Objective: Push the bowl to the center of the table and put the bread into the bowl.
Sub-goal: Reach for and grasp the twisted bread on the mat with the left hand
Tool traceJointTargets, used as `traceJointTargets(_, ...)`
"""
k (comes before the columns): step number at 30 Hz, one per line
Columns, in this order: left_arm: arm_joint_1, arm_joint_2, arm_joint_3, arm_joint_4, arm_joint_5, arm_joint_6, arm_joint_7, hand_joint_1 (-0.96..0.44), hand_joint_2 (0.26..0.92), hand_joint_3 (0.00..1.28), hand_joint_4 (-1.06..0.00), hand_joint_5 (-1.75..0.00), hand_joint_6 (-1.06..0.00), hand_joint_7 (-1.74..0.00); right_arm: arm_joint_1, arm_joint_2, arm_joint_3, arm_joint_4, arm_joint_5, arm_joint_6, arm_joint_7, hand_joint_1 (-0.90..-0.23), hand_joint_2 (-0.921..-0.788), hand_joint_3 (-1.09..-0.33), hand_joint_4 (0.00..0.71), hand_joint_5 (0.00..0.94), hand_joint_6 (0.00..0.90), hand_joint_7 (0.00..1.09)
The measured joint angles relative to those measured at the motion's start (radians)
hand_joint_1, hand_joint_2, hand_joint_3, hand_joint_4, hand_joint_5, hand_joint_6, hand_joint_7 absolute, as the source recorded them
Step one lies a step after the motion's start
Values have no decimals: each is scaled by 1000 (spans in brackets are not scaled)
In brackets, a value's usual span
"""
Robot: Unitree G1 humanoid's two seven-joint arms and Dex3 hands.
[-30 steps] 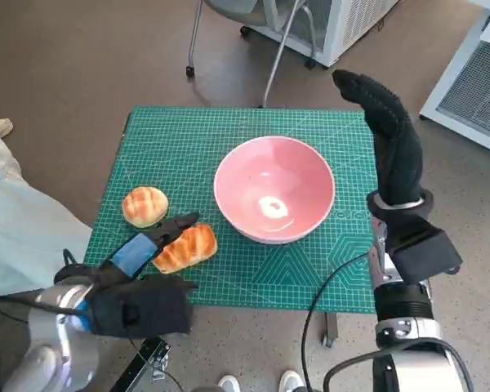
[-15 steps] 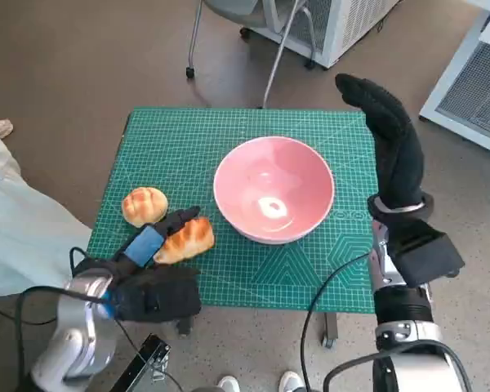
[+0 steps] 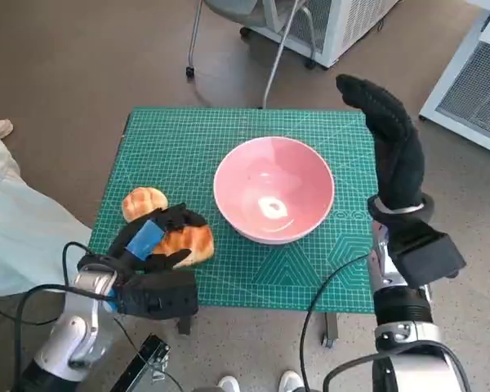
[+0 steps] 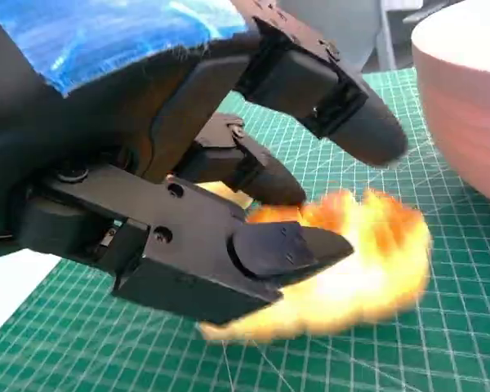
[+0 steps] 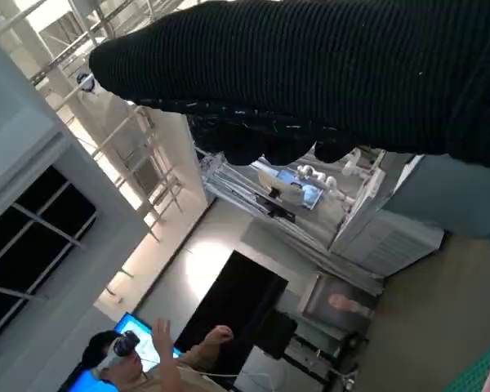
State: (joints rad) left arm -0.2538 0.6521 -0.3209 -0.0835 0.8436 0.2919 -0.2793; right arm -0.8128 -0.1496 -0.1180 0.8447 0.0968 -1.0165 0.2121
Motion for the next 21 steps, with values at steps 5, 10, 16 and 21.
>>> traceJointTargets(5, -3, 9, 43, -6, -19, -5, -24, 3, 675, 481, -740, -1288, -669, -1083, 3, 1, 0, 0, 3, 0, 4, -467, -921, -636, 453, 0, 139, 928)
traceJointTargets(10, -3, 14, 116, -75, -47, 13, -70, 3, 827, 185, -763, -1215, -697, -996, 4, 2, 0, 2, 17, 0, 11, -471, -921, -632, 453, 0, 139, 928)
traceJointTargets(16, -41, 11, 235, -209, -92, 42, -85, 3, 872, 84, -794, -1106, -692, -1053, 4, 2, -1, 7, 19, 0, 18, -473, -921, -631, 453, 0, 142, 930)
traceJointTargets(21, -118, 2, 303, -292, -120, 46, -79, 3, 869, 66, -840, -1056, -700, -1042, 4, 4, -1, 11, 20, 0, 21, -475, -921, -631, 453, 0, 141, 930)
